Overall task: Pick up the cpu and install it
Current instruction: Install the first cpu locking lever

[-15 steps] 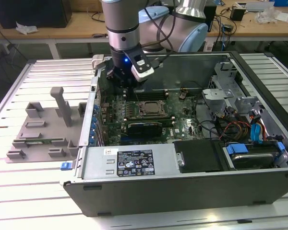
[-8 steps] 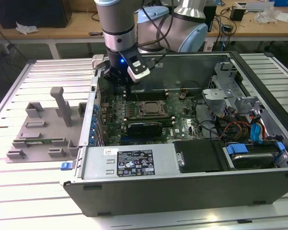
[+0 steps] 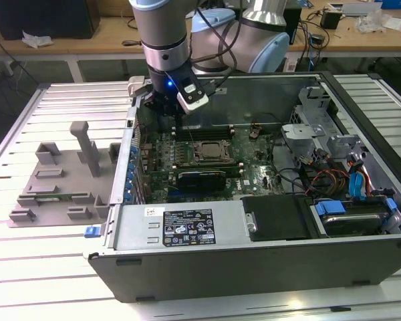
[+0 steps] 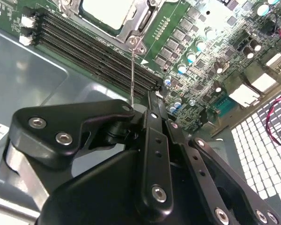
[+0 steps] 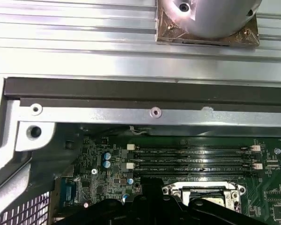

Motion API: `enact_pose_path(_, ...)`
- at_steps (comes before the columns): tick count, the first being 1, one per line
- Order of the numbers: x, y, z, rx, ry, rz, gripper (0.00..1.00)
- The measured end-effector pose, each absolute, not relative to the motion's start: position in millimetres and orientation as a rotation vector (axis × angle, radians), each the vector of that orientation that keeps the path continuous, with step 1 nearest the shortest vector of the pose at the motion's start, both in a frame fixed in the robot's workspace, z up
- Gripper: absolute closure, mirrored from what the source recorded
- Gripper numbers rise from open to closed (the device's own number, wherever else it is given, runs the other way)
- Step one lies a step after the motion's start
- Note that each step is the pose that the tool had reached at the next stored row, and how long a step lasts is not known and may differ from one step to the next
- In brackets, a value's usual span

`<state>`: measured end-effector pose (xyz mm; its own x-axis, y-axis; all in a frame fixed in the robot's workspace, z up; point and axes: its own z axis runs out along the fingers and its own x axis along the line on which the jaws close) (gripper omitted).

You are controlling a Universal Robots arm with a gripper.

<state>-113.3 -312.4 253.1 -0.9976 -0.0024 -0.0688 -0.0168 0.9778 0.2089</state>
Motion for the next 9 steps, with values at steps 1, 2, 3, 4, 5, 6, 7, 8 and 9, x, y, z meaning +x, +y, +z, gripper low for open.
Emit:
enact_pose_path(1,-113,-312,254,-0.015,3.056,0.324,0.89)
enact_pose_path(2,-113,-312,255,-0.015,3.056,0.324,0.89)
enact_pose_path(3,-113,-312,254,-0.015,3.056,0.324,0.89)
enact_pose_path(4,-113,-312,255,-0.015,3.057,0.324,0.89)
enact_pose_path(5,-112,-312,255,-0.015,3.057,0.323,0.89)
enact_pose_path(6,-110,-312,255,-0.015,3.058,0.323,0.89)
enact_pose_path(7,-107,-312,255,-0.014,3.059,0.324,0.89)
enact_pose_path(8,-105,-313,255,-0.014,3.06,0.324,0.89)
enact_pose_path(9,-103,-313,255,-0.014,3.062,0.324,0.89)
